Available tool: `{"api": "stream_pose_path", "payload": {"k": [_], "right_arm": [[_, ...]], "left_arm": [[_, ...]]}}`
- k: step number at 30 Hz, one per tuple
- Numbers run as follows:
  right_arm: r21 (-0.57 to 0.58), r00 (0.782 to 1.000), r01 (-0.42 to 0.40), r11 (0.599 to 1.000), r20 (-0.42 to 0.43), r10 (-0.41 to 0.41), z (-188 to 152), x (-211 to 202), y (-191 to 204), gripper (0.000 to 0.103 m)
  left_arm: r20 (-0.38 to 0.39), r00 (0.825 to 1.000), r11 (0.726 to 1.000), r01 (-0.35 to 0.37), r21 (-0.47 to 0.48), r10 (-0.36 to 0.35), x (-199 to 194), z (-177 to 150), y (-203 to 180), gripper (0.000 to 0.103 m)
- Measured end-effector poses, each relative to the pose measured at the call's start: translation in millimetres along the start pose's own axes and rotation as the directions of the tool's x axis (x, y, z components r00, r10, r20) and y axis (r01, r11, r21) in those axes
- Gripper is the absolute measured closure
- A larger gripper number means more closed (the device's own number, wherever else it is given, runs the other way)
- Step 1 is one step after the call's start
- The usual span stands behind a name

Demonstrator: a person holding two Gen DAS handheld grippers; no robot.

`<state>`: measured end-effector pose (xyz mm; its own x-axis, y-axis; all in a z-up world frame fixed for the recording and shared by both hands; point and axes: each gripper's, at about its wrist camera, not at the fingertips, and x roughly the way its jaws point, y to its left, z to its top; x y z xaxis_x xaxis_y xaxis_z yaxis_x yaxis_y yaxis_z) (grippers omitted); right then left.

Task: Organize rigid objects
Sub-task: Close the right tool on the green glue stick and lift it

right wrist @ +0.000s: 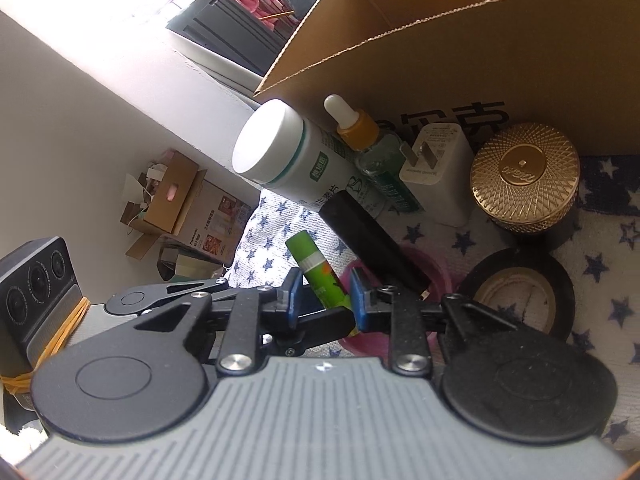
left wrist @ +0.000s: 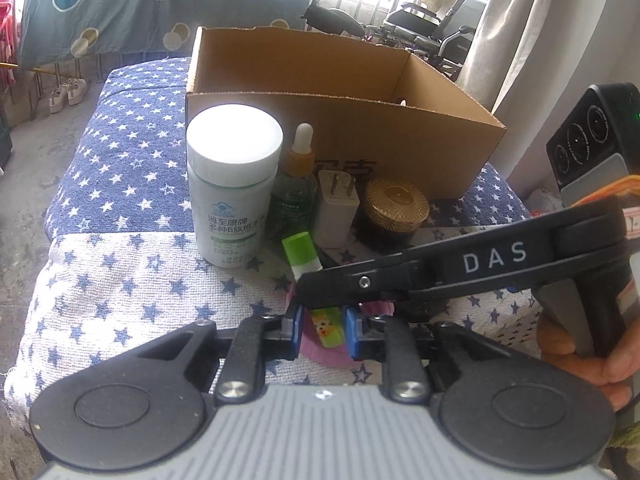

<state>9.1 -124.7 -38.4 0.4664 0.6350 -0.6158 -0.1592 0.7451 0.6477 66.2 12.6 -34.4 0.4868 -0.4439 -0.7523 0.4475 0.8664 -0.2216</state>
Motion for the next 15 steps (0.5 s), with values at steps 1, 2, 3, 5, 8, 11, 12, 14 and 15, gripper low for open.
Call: {"api": "stream_pose_path", "payload": {"k": [1, 2, 3, 5, 8, 11, 12, 14, 15], "right_arm": [[-0.004, 1.0, 0.005, 1.0, 0.007, -0.004, 0, -2, 3, 0.086], [-0.009, 1.0, 0.003, 1.0, 0.011, -0.003, -2, -1, 4, 0.087], [-0.014, 1.0, 0.003, 1.0, 0.015, -0.002, -1, -1, 8, 0.087], [-0.017, 1.0, 0.004, 1.0, 0.021, -0.004, 3, 1, 12, 0.087], [-0.022, 0.999, 0.008, 1.0, 0.031, -0.008, 10, -8, 9, 0.087], [-0.026, 0.999, 0.005, 1.0, 0.047, -0.004, 17, -21, 6, 0.087], [-0.033, 0.998, 0.003, 0.999, 0.057, -0.002, 21, -40, -4, 0.087], [-0.051, 0.997, 0.005, 0.999, 0.08, -0.001, 25, -49, 5, 0.087], [-0.063, 0.996, 0.007, 0.998, 0.094, -0.001, 31, -51, 10, 0.087]], "left_arm": [[0.005, 1.0, 1.0, 0.002, 0.001, -0.002, -1, 1, -1, 0.082], [0.011, 1.0, 1.0, 0.001, 0.009, -0.001, -3, 1, -3, 0.082], [0.017, 1.0, 1.0, -0.002, 0.018, 0.002, -4, 2, -5, 0.082], [0.023, 1.0, 1.0, -0.009, 0.025, 0.008, -6, 2, -7, 0.082], [0.032, 0.999, 1.0, -0.006, 0.027, 0.005, -9, 5, -9, 0.082], [0.056, 0.998, 0.999, -0.004, 0.042, 0.001, -20, 9, -13, 0.082], [0.066, 0.998, 0.999, -0.007, 0.049, 0.004, -24, 11, -15, 0.082], [0.097, 0.995, 0.997, -0.014, 0.07, 0.007, -33, 19, -19, 0.082], [0.11, 0.994, 0.997, -0.017, 0.075, 0.008, -38, 25, -20, 0.082]]}}
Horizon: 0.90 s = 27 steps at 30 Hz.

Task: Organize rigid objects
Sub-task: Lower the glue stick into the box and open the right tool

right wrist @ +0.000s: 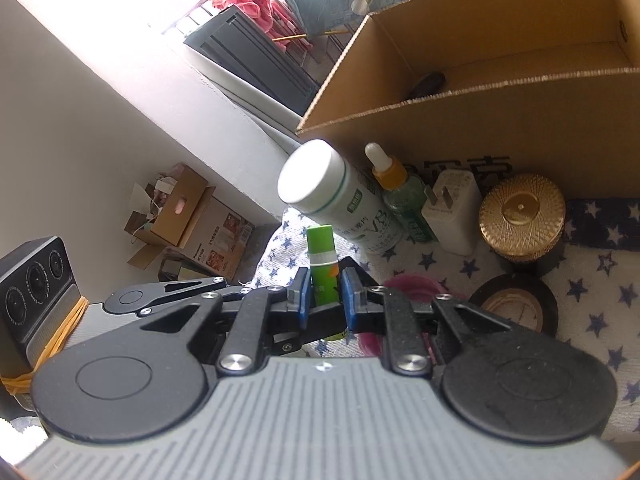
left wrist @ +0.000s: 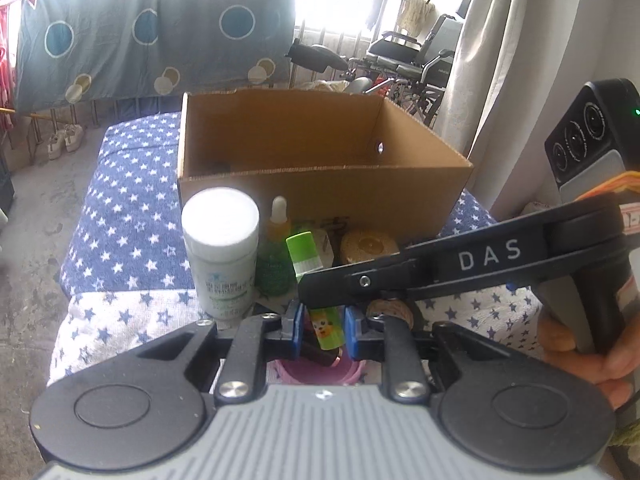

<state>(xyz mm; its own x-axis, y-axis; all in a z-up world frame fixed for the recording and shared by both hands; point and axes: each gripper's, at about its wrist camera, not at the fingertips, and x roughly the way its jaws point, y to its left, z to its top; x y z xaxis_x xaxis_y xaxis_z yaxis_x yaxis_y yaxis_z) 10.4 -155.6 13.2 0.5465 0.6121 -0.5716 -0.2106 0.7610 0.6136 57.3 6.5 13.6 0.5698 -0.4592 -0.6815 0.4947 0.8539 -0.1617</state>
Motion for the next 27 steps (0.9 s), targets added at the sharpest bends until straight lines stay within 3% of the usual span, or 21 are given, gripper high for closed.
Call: {"api": "stream_pose_path", "payload": {"k": [5, 10, 15, 20, 24, 27], "right_arm": [[-0.045, 0.998, -0.008, 0.999, 0.061, 0.011, 38, -21, 17, 0.087], [-0.045, 0.998, -0.019, 0.999, 0.061, 0.022, 89, -16, 15, 0.087], [0.057, 0.999, -0.018, 0.998, -0.029, 0.02, 142, 19, -19, 0.087], [0.201, 0.99, 0.001, 0.98, -0.139, 0.028, 177, 68, -67, 0.087], [0.253, 0.982, 0.018, 0.967, -0.189, 0.031, 188, 100, -89, 0.085], [0.259, 0.978, 0.045, 0.965, -0.209, 0.011, 187, 111, -94, 0.082]], "left_arm": [[0.044, 0.999, 1.0, -0.008, 0.028, 0.007, -11, 43, 1, 0.082], [0.013, 1.0, 0.999, -0.021, 0.027, 0.02, 5, 93, 12, 0.082], [-0.107, 0.994, 0.999, -0.018, -0.037, 0.014, 55, 131, 39, 0.082], [-0.214, 0.975, 0.997, -0.064, -0.054, 0.051, 107, 147, 61, 0.081], [-0.244, 0.965, 0.993, -0.108, -0.057, 0.091, 126, 147, 70, 0.074], [-0.238, 0.968, 0.99, -0.107, -0.091, 0.083, 122, 144, 74, 0.072]]}}
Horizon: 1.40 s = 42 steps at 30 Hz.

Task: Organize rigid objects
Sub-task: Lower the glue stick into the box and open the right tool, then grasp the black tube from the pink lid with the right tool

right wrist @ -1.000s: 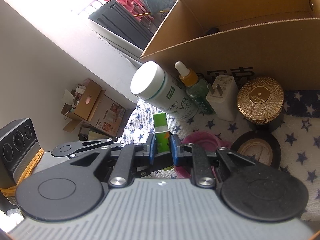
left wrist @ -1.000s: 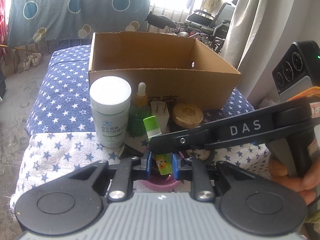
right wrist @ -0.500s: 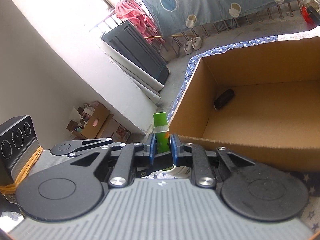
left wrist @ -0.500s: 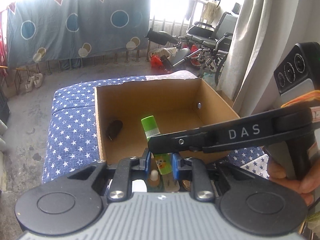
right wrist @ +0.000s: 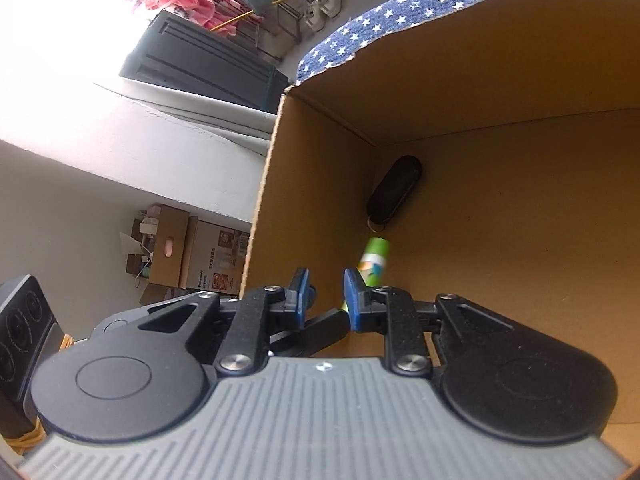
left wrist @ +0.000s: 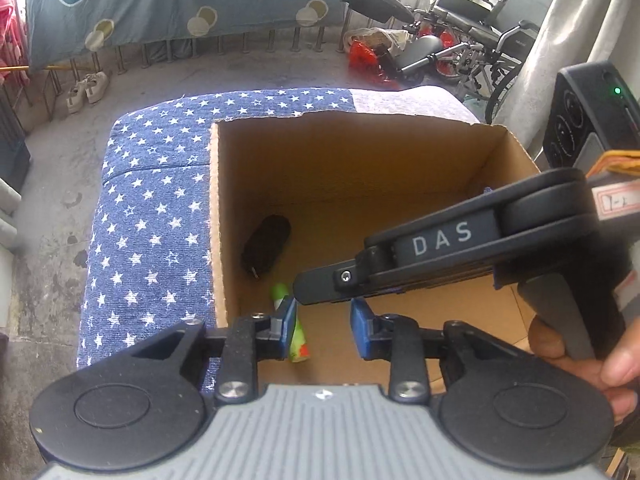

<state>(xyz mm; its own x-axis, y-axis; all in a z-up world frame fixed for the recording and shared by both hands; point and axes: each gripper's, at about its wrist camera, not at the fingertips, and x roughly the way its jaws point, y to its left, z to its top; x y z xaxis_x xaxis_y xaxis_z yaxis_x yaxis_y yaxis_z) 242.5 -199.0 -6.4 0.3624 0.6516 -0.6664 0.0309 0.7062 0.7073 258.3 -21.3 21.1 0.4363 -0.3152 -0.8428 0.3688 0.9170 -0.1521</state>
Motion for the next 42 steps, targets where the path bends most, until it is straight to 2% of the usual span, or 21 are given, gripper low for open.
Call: {"api": "stream_pose_path", "payload": {"k": [4, 7, 11, 16, 21, 22, 24, 27, 31, 35, 38, 42], "right_arm": [[-0.014, 1.0, 0.002, 1.0, 0.012, -0.002, -7, -2, 0, 0.08], [-0.027, 0.999, 0.0, 1.0, 0.043, 0.001, -17, -16, 4, 0.08], [-0.046, 0.993, -0.013, 0.999, 0.113, 0.019, -38, -49, 10, 0.08], [-0.088, 0.977, -0.06, 0.994, 0.2, 0.076, -83, -106, 16, 0.08], [-0.153, 0.968, -0.085, 0.985, 0.223, 0.118, -146, -141, 27, 0.072], [-0.163, 0.969, -0.088, 0.983, 0.214, 0.122, -156, -141, 27, 0.071], [-0.18, 0.977, -0.083, 0.98, 0.18, 0.116, -177, -135, 30, 0.062], [-0.208, 0.988, -0.061, 0.976, 0.129, 0.089, -199, -113, 31, 0.058], [-0.198, 0.995, -0.021, 0.98, 0.092, 0.04, -206, -79, 25, 0.058], [-0.18, 0.998, 0.025, 0.983, 0.058, -0.014, -203, -49, 15, 0.057], [-0.152, 0.999, 0.031, 0.988, 0.039, -0.025, -199, -34, 6, 0.057], [-0.135, 0.999, 0.029, 0.99, 0.03, -0.025, -197, -26, 1, 0.057]], "left_arm": [[0.041, 0.999, 1.0, 0.003, 0.008, -0.003, -16, -8, -2, 0.069], [0.1, 0.995, 0.999, -0.016, 0.037, 0.012, -37, -15, -8, 0.069], [0.172, 0.985, 0.998, -0.01, 0.062, -0.001, -75, -32, -19, 0.068], [0.225, 0.974, 0.998, 0.016, 0.061, -0.029, -116, -67, -21, 0.064], [0.172, 0.984, 0.997, 0.043, 0.062, -0.053, -128, -111, -17, 0.064], [0.148, 0.987, 0.996, 0.048, 0.068, -0.058, -126, -120, -16, 0.062], [0.093, 0.994, 0.995, 0.052, 0.084, -0.06, -117, -136, -15, 0.062], [0.006, 0.999, 0.994, 0.049, 0.095, -0.05, -96, -159, -16, 0.062], [-0.036, 0.997, 0.991, 0.074, 0.109, -0.071, -74, -179, -22, 0.063], [-0.066, 0.99, 0.985, 0.13, 0.11, -0.123, -57, -185, -33, 0.063], [-0.081, 0.985, 0.983, 0.157, 0.091, -0.15, -46, -186, -37, 0.064], [-0.09, 0.985, 0.985, 0.152, 0.077, -0.145, -36, -184, -39, 0.064]]}}
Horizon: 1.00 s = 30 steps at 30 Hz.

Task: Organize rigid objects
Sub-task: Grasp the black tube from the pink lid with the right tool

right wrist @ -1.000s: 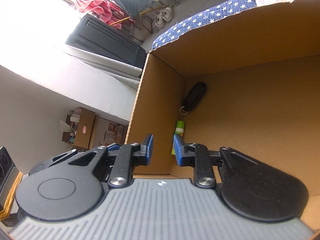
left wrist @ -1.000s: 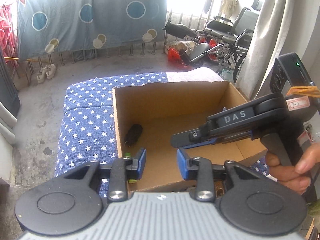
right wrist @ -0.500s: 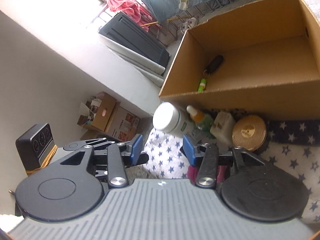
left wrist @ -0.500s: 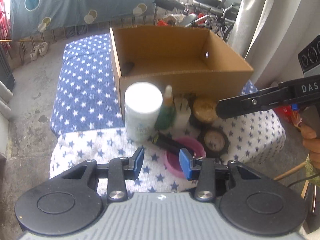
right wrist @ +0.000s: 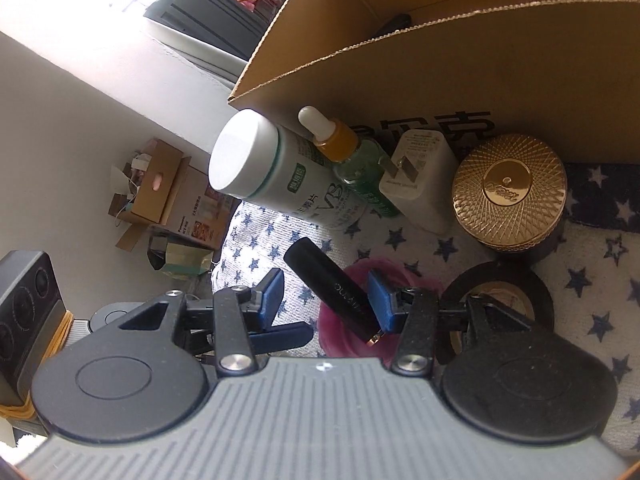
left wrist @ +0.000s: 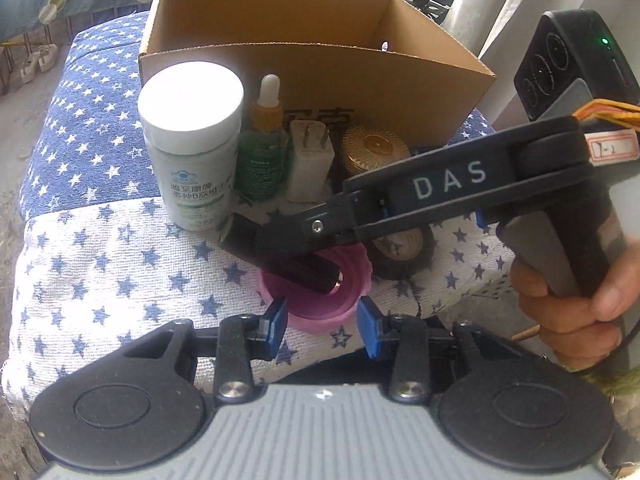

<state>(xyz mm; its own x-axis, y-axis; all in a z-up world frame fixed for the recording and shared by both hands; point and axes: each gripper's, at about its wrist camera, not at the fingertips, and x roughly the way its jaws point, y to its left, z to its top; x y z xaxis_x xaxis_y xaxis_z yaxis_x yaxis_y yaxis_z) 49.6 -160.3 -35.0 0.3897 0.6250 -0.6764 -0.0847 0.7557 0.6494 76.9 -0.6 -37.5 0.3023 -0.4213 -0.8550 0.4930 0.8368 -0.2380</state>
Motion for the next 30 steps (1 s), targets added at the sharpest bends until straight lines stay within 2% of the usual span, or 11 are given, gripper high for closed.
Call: {"api": "stream_pose_path", "payload": {"k": [11, 13, 17, 22, 30], "right_arm": [[0.021, 0.999, -0.036, 0.999, -0.038, 0.037, -2, 24, -7, 0.058], [0.022, 0.999, -0.035, 0.999, -0.03, 0.036, -2, 24, -8, 0.061], [0.034, 1.0, -0.027, 0.999, -0.011, 0.027, -4, 22, -13, 0.077], [0.046, 1.0, -0.024, 0.999, 0.008, 0.024, -10, 18, -13, 0.079], [0.035, 0.998, -0.04, 0.999, 0.053, 0.039, -20, -2, 1, 0.081]], "left_arm": [[0.019, 1.0, 1.0, 0.0, -0.014, 0.0, 1, 6, 0, 0.064], [0.023, 1.0, 1.0, -0.01, -0.007, 0.01, 1, 6, -2, 0.064], [0.023, 0.999, 1.0, -0.024, -0.01, 0.024, 1, 5, -5, 0.064], [0.03, 0.998, 0.999, -0.048, 0.005, 0.048, -2, 2, -11, 0.073], [0.079, 0.996, 0.999, -0.042, 0.035, 0.039, -33, -7, -27, 0.073]]}}
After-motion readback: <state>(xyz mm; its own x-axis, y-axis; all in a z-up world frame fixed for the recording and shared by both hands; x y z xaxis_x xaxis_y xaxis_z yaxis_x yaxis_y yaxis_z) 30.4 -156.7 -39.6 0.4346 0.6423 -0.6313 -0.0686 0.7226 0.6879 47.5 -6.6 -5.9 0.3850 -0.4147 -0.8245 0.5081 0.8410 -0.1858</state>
